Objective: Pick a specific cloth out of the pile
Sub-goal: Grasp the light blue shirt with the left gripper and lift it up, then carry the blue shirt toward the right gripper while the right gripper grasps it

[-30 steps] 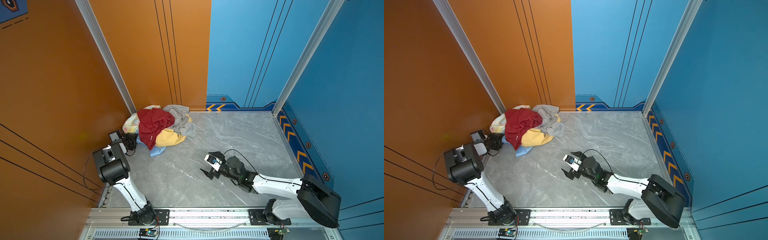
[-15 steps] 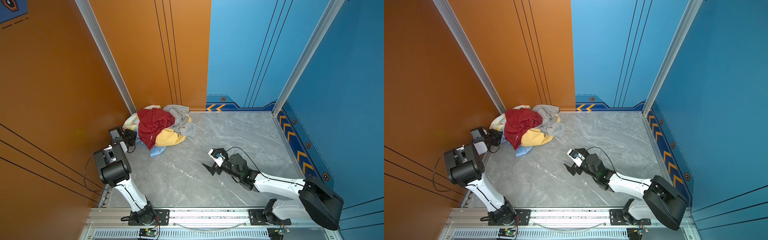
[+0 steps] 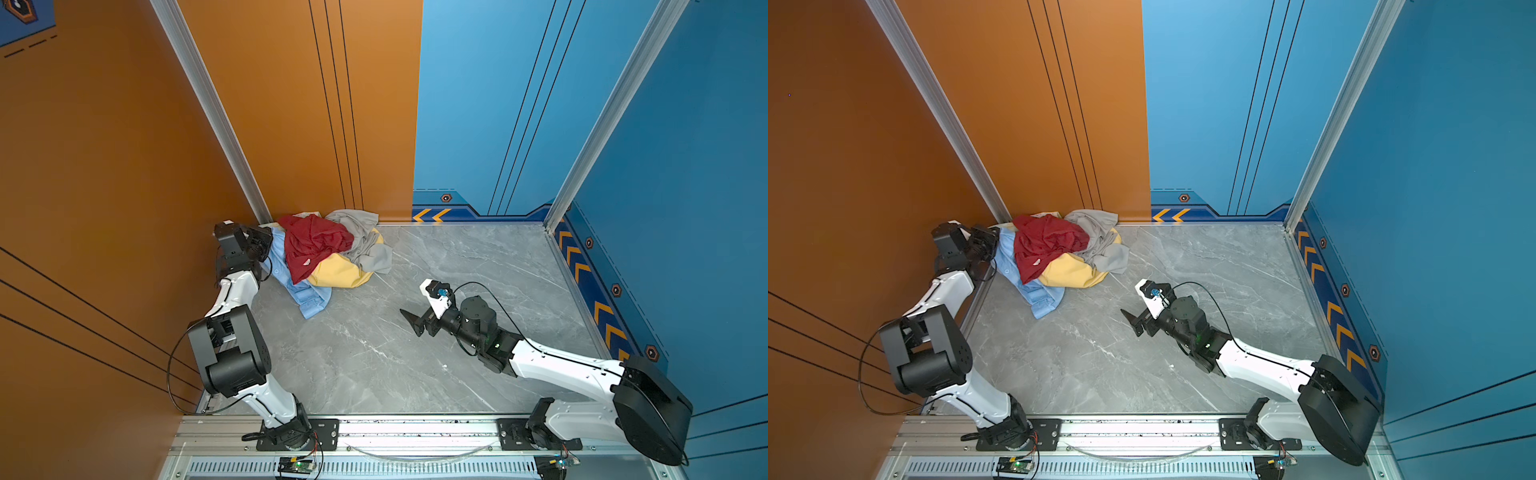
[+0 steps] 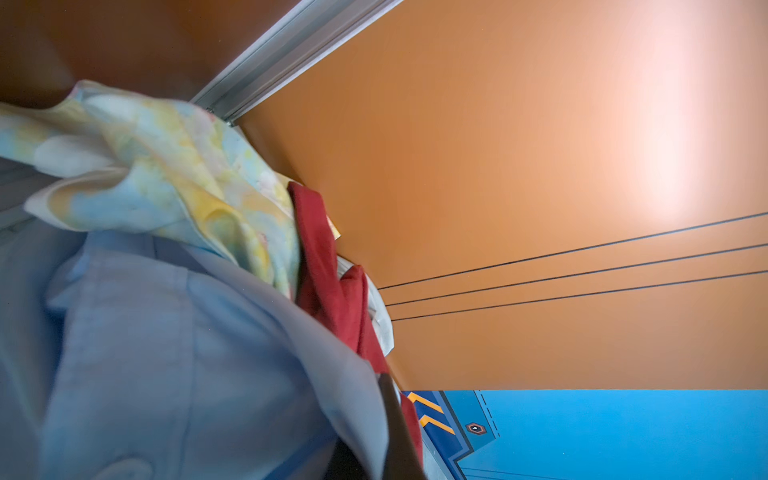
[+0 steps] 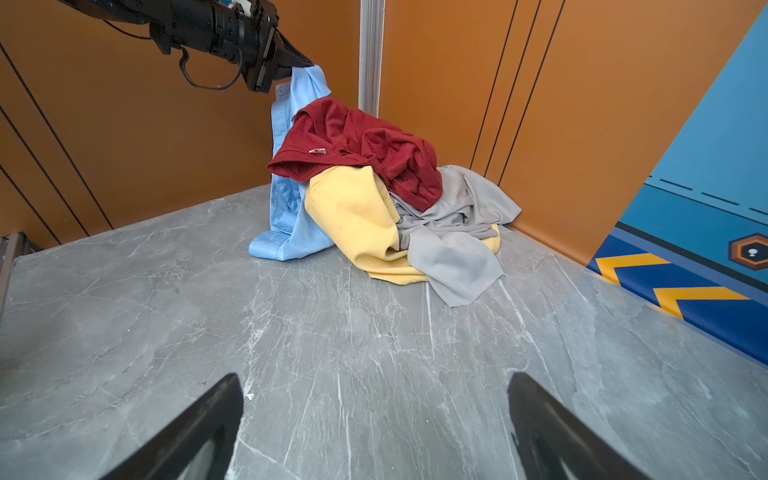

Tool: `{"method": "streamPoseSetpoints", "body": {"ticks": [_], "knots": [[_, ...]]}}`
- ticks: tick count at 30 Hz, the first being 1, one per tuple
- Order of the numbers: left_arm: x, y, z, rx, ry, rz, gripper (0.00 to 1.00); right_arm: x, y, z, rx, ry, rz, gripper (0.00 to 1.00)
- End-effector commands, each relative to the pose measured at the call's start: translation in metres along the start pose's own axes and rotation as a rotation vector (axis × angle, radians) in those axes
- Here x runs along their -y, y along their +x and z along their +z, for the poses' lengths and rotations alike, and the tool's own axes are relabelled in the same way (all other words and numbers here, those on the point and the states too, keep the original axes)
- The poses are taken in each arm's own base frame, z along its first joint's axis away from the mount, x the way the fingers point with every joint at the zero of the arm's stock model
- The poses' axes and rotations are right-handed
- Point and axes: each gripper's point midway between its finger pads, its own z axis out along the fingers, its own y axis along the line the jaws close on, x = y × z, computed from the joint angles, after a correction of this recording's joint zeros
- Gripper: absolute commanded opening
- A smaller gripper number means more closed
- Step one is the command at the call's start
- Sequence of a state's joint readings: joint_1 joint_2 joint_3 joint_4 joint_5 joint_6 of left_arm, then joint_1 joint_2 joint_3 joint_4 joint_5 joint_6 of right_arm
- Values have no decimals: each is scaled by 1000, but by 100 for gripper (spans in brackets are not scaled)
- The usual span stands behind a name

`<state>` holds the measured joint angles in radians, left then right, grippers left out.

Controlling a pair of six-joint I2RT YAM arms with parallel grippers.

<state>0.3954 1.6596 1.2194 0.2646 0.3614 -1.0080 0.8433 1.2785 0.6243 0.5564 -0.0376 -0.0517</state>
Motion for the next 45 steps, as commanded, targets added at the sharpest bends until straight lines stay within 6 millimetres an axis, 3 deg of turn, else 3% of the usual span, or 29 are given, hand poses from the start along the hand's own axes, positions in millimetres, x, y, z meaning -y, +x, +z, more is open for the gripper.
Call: {"method": "streamPoseSetpoints", "body": {"ticks": [1,8,17,23,31,36,40,45], "knots": [[70,-30,-28,113,126,108,0,4,-2,6,-23,23,41,100],[122,-44,-58,172,155,223,0,3,-10,12,-31,12,44,100],[180,-64,-75,211,163,295,0,3,-26,32,-43,-5,19,100],[241,-65,-90,224,246,339,0,6,-46,45,-14,-11,-1,100],[322,-14,-117,161,358,464,0,18,-75,53,58,-11,18,100],[361,36,-132,81,457,527,0,25,-101,57,131,-15,45,100],[378,90,-137,-26,520,581,0,35,-119,64,196,-2,70,100],[379,150,-139,-147,550,625,0,37,-137,76,295,-41,100,100]]}}
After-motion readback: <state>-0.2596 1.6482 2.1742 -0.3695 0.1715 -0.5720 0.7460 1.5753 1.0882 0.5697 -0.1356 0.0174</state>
